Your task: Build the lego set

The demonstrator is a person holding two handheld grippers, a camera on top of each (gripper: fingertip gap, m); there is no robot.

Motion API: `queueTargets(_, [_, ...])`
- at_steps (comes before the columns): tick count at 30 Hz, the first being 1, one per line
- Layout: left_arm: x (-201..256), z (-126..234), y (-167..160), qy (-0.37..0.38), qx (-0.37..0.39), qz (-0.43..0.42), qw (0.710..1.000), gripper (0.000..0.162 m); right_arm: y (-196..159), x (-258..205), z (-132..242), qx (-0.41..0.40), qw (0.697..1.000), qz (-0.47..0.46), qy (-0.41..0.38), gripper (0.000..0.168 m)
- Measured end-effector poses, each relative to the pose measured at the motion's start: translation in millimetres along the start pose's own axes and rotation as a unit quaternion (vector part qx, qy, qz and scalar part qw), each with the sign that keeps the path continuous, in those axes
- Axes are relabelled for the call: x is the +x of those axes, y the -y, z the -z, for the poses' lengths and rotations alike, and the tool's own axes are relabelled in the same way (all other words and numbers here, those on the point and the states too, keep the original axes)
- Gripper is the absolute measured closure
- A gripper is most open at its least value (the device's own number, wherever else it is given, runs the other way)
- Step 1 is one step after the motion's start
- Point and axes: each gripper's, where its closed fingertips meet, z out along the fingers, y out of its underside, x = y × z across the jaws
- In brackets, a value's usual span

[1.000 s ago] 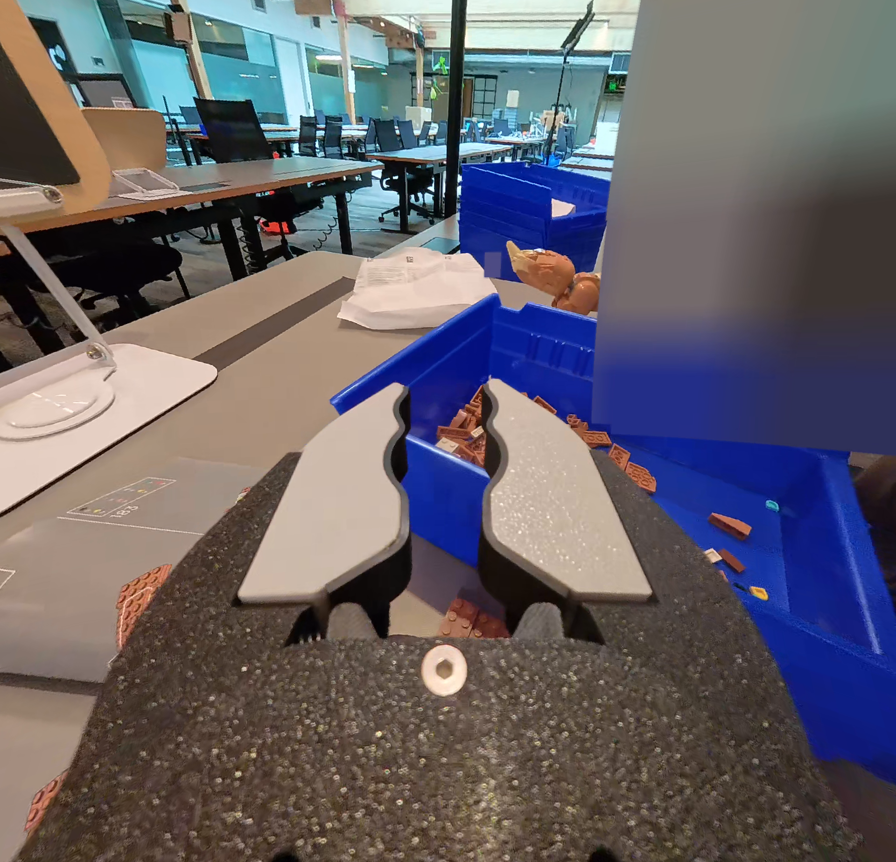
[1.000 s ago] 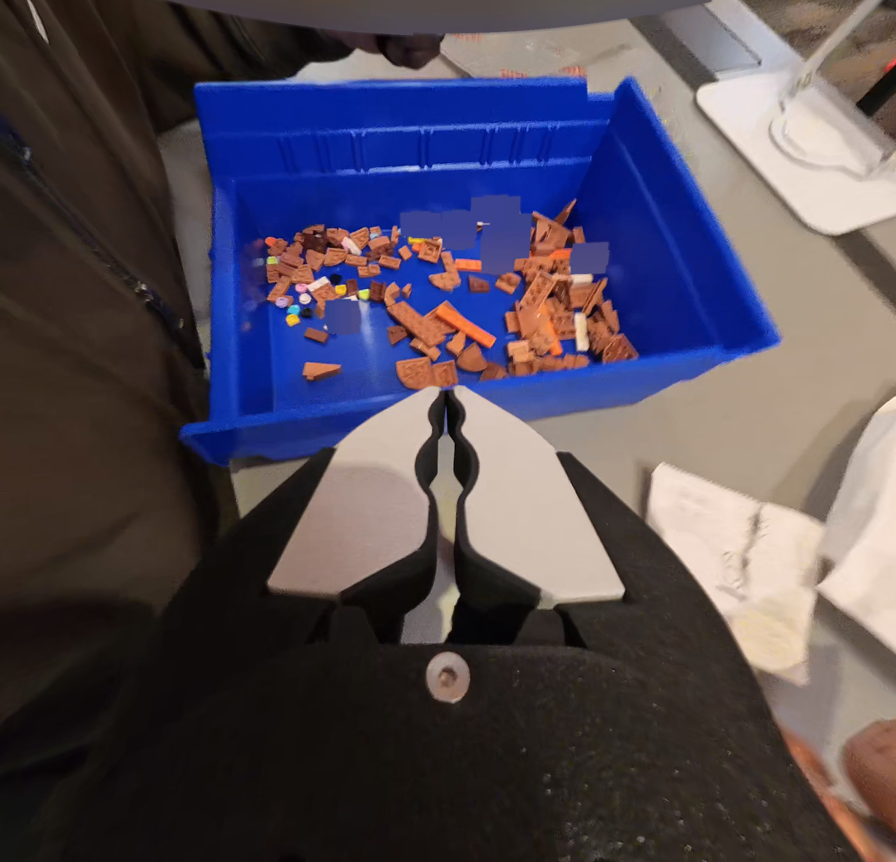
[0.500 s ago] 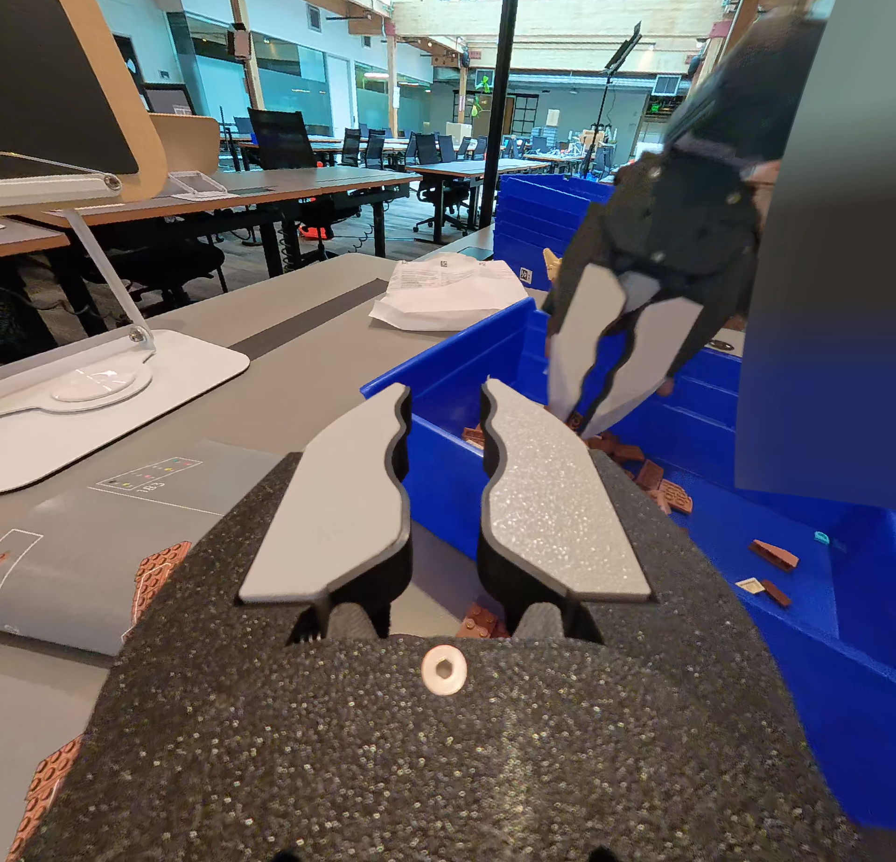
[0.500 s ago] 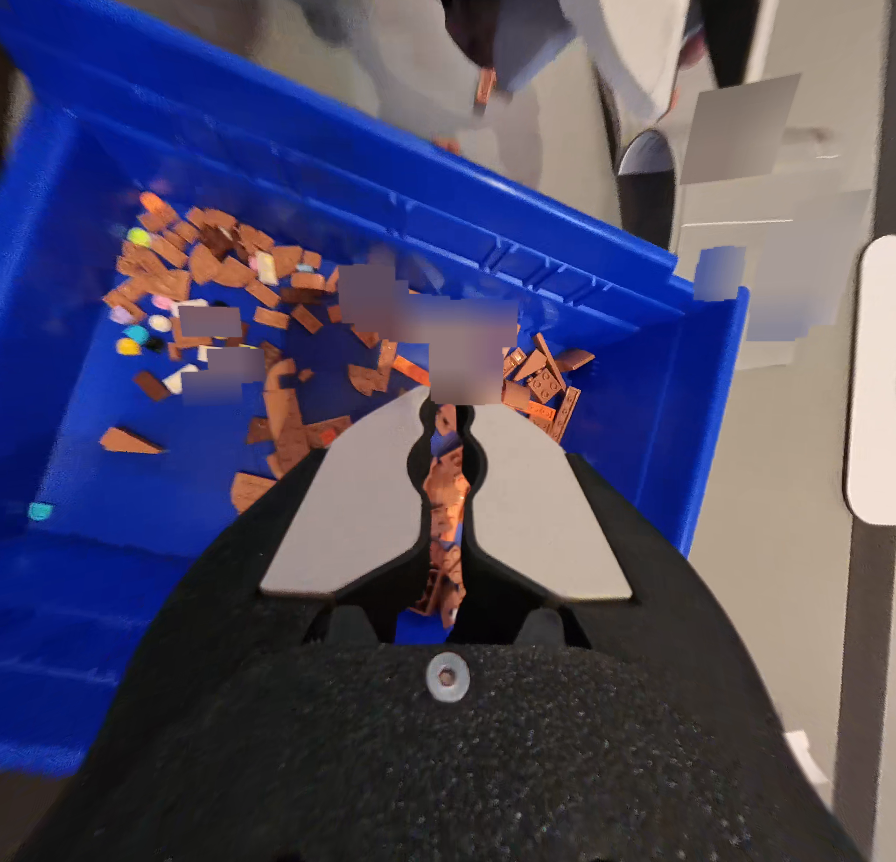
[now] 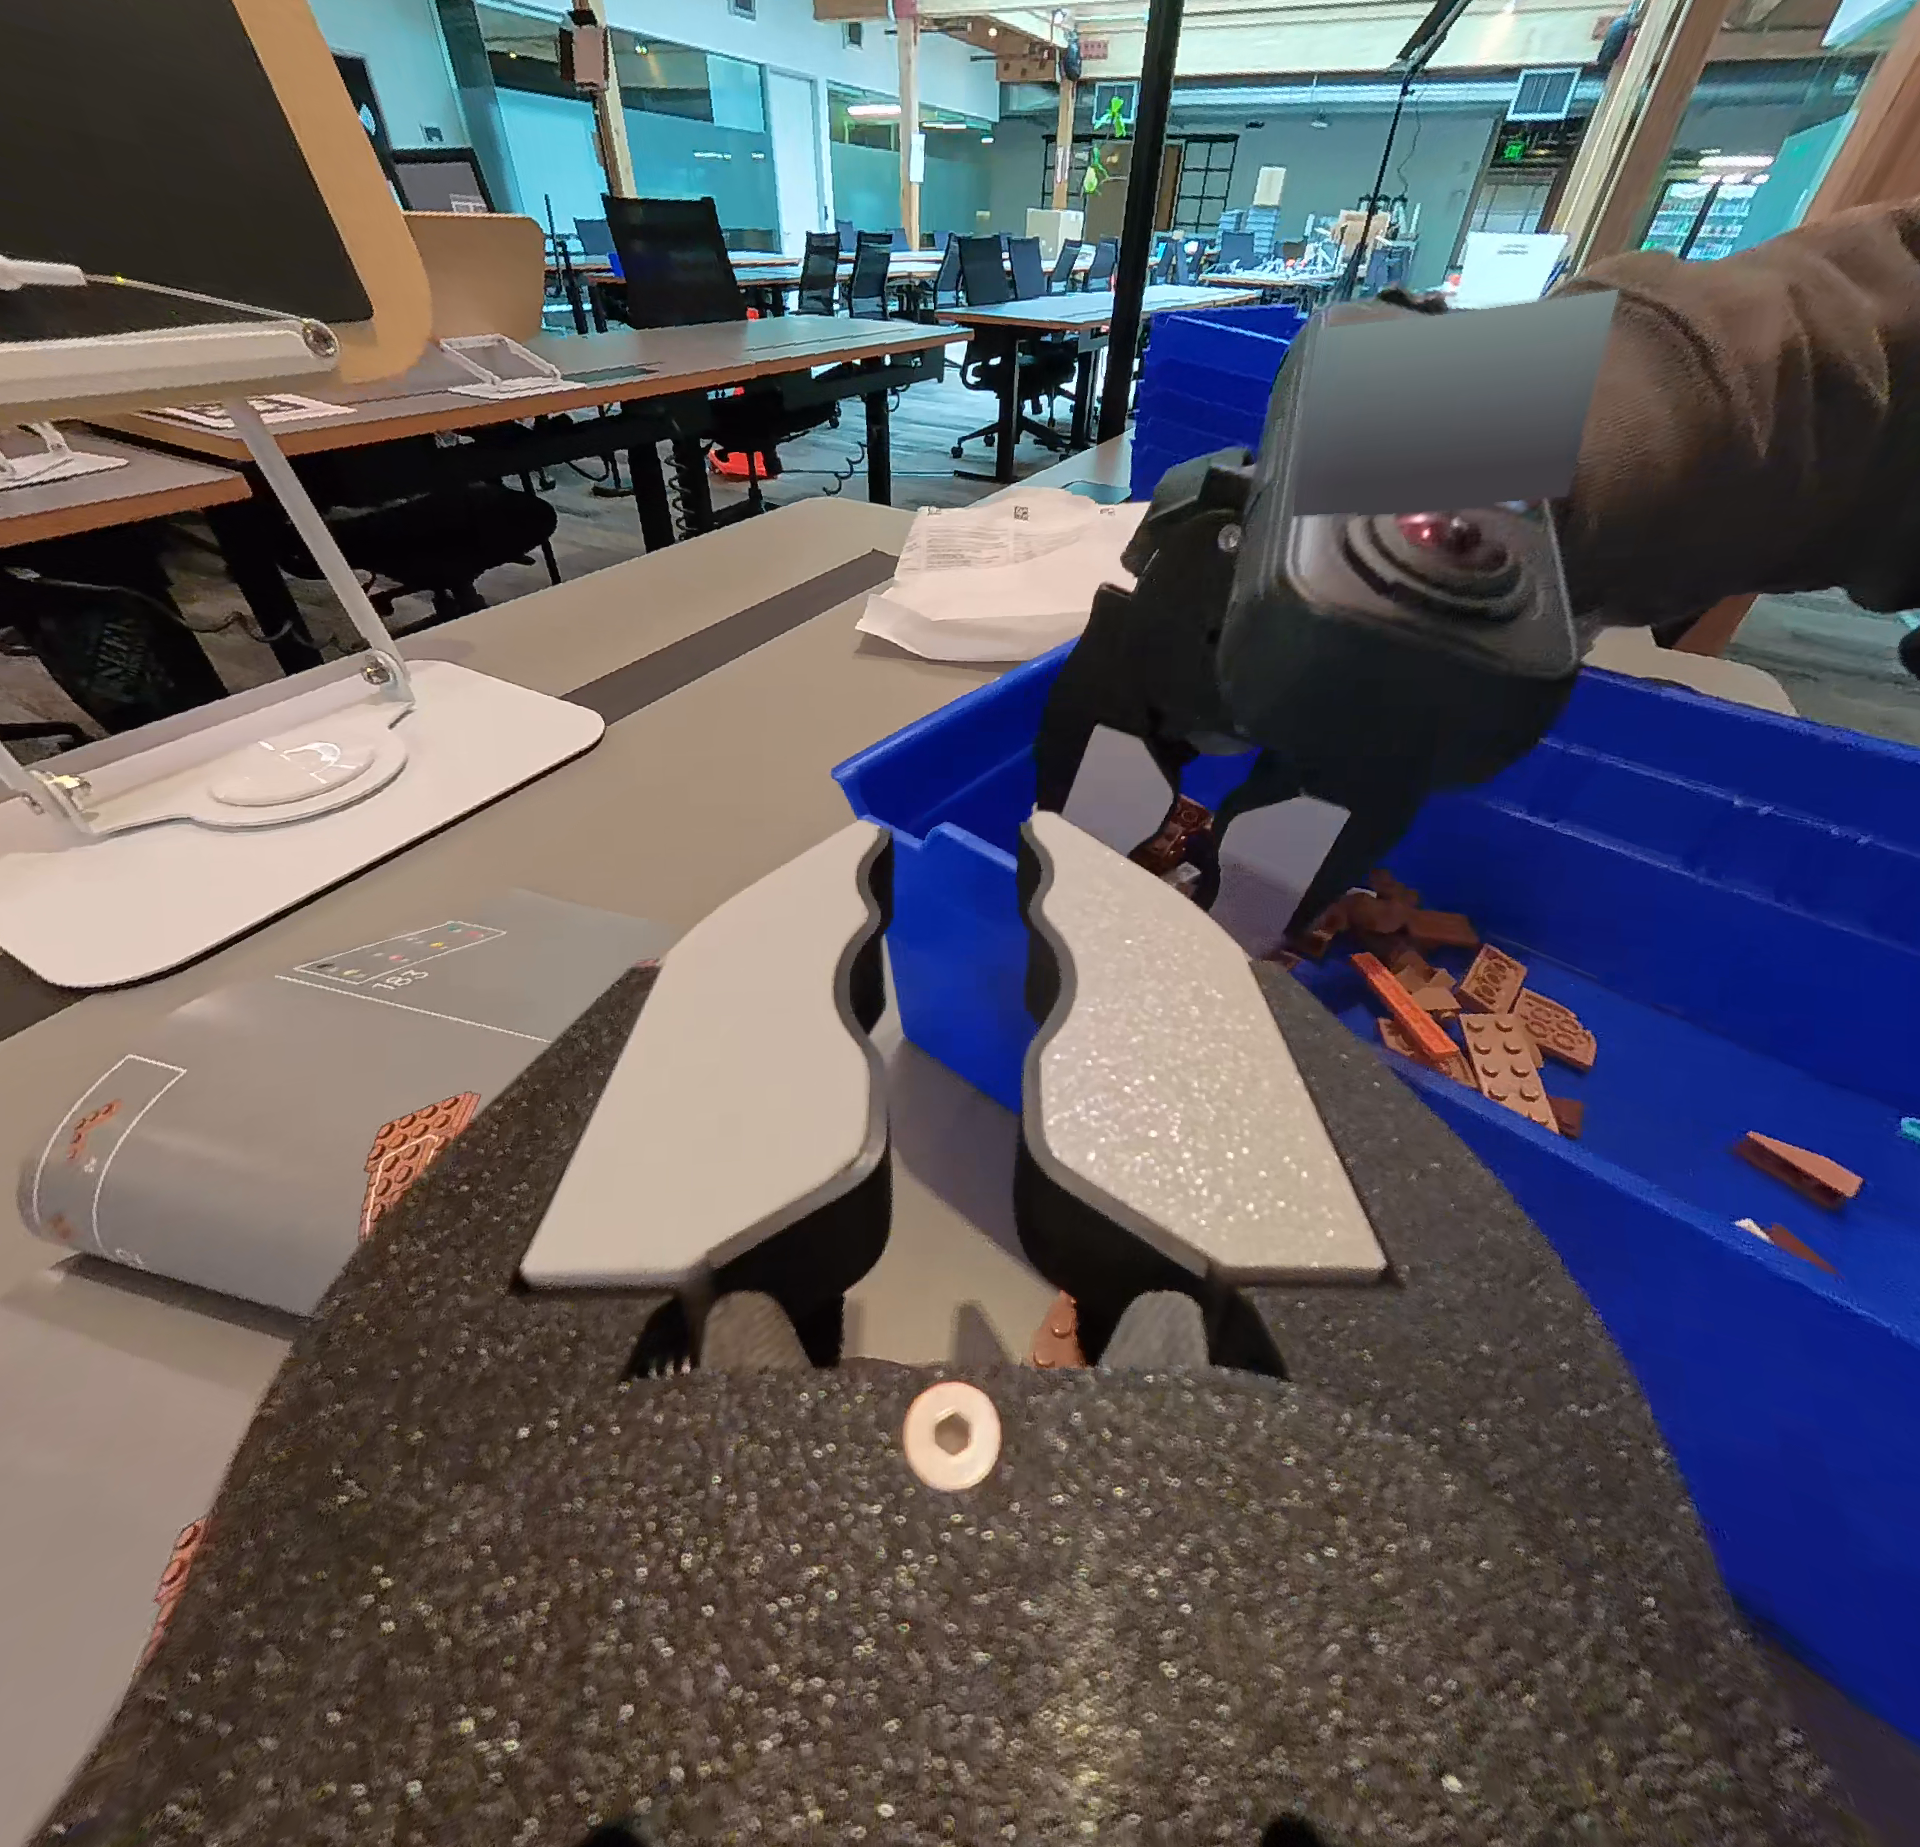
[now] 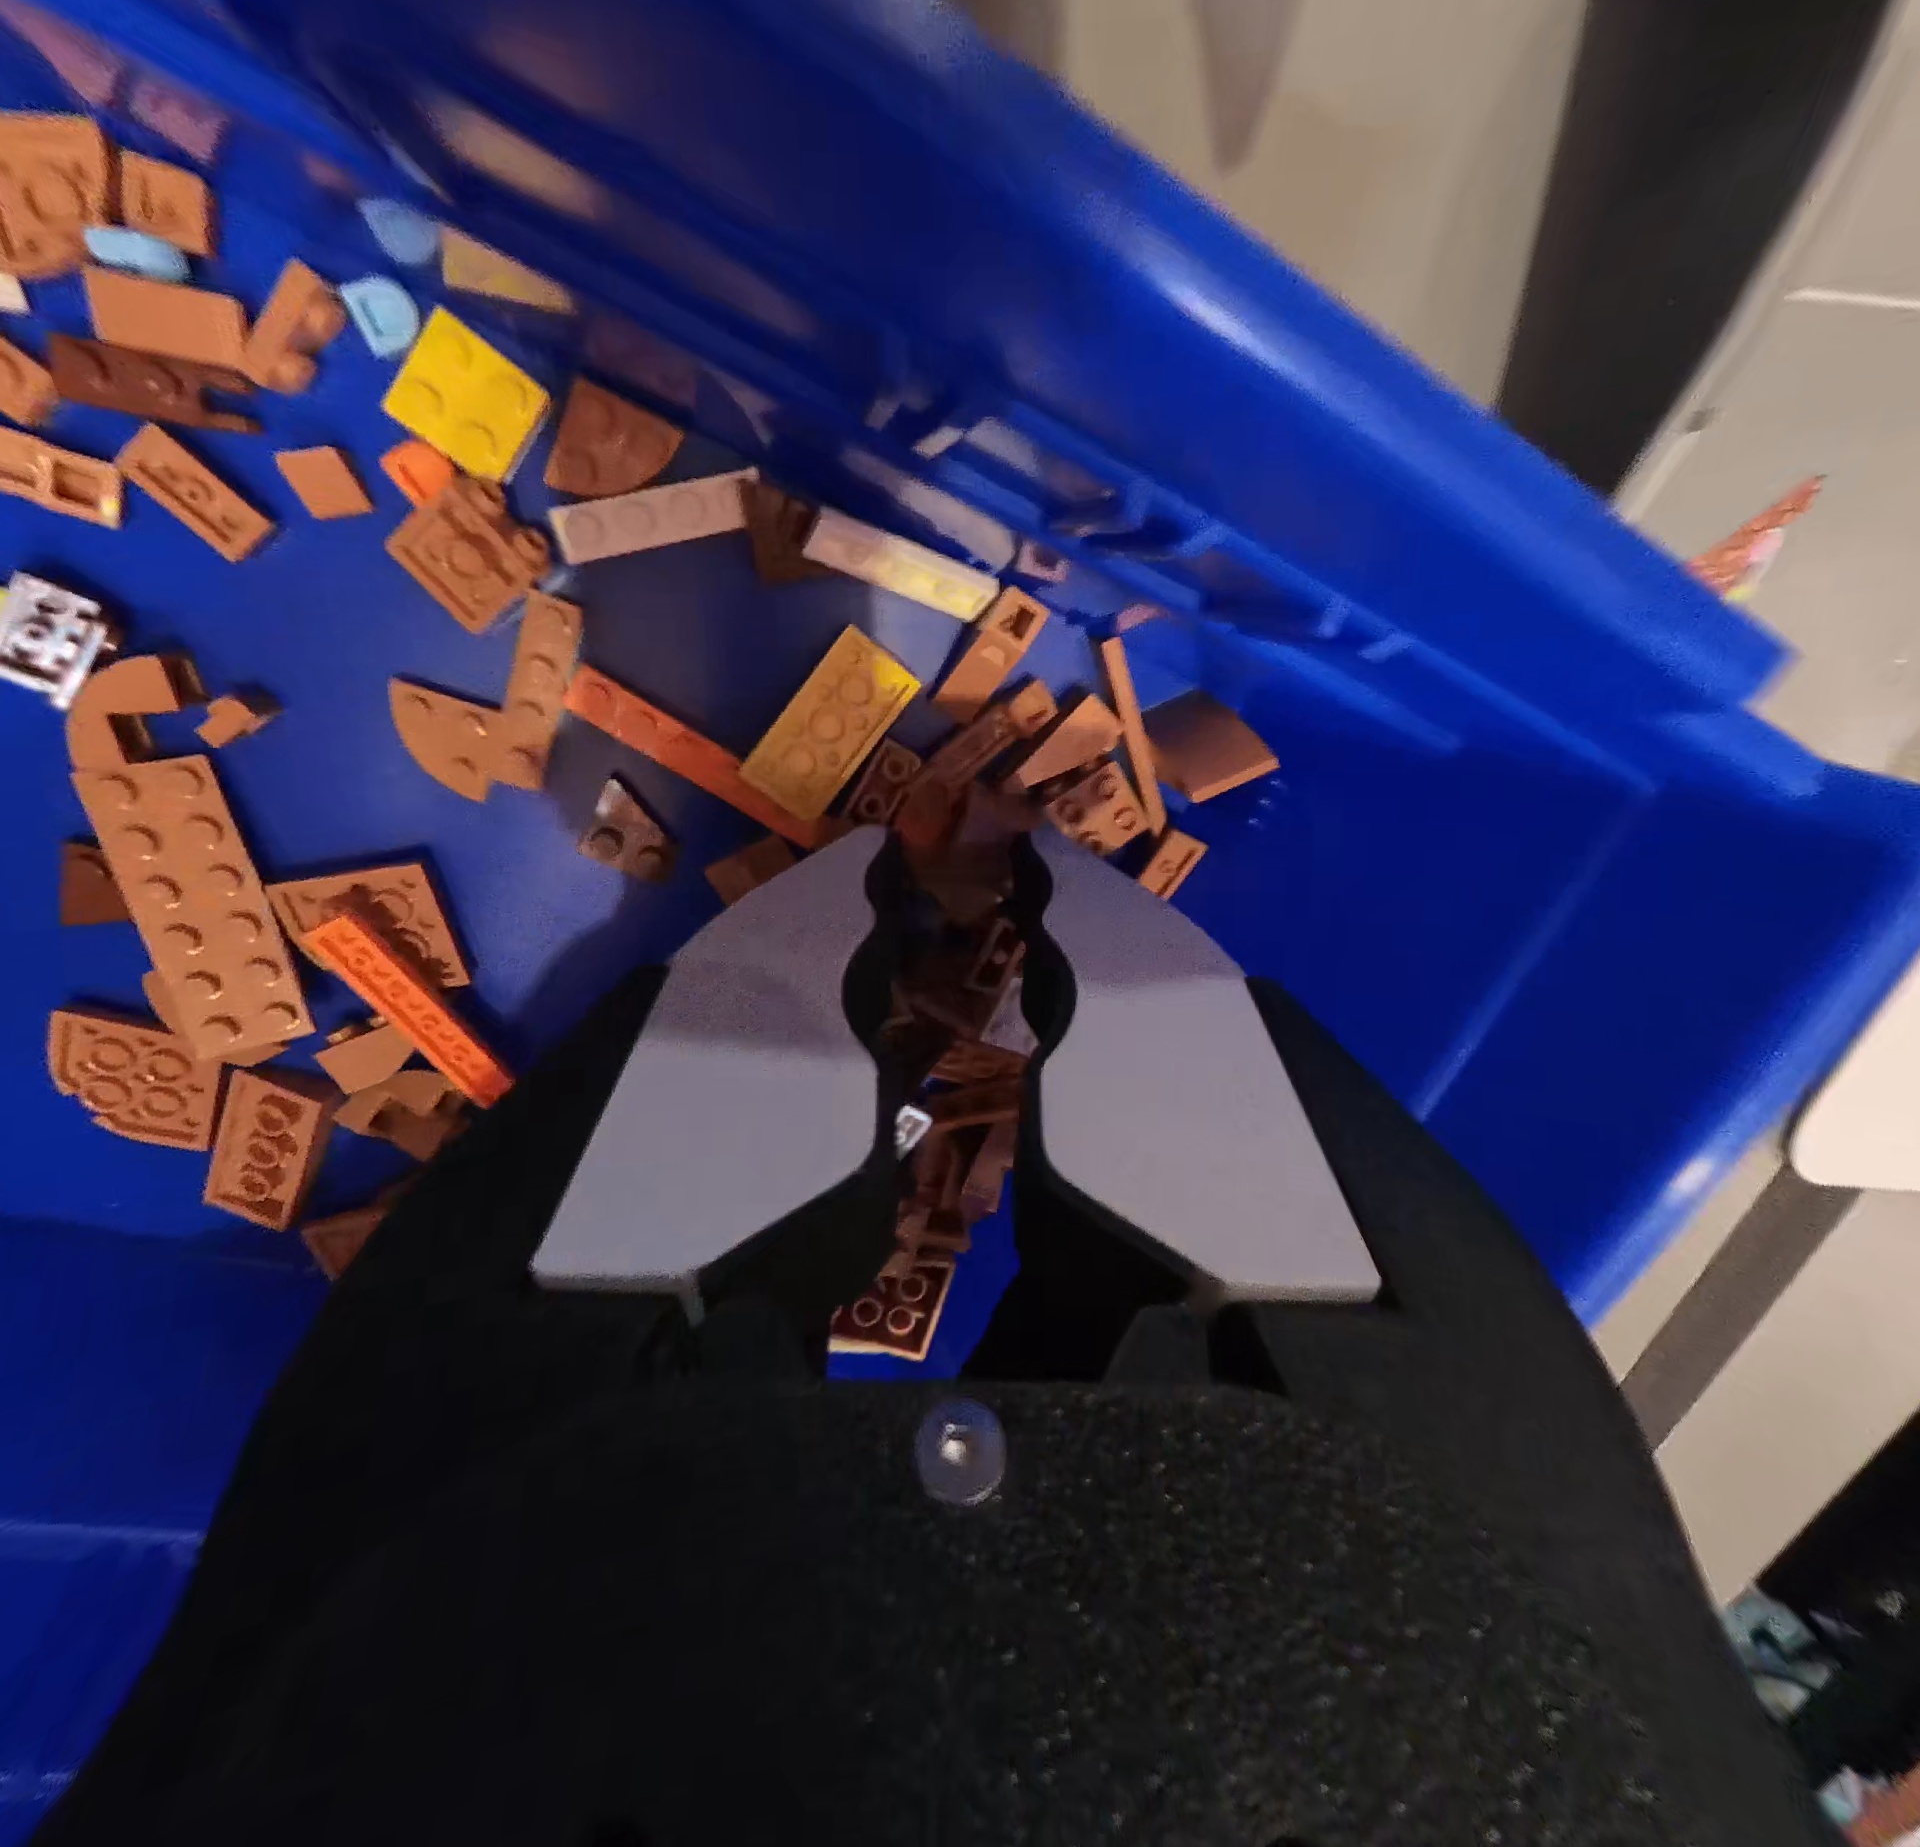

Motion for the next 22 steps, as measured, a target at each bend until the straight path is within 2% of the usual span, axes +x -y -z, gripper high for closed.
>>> queueTargets(1, [-0.5,-0.1,-0.9,0.002,-0.003,-0.002,1.000,0.140,-0.9,-0.3,-1.3,-0.006,1.000,0.001,0.002,0.146])
queueTargets(11, [-3.8,2.3,-3.2,0.002,-0.008,-0.001,1.000,0.139,-37.2,-16.2,17.1,-0.052,0.997,-0.033,0.037,0.164])
queueTargets(17, [-1.4,1.8,-3.2,0.000,-0.009,-0.005,1.000,0.140,-51.4,-14.2,41.5,-0.036,0.997,-0.063,0.020,0.159])
queueTargets(22, [-1.6,1.0,-4.8,-0.002,-0.010,-0.001,1.000,0.140,-66.4,-17.0,45.7,-0.047,0.996,-0.081,0.015,0.155])
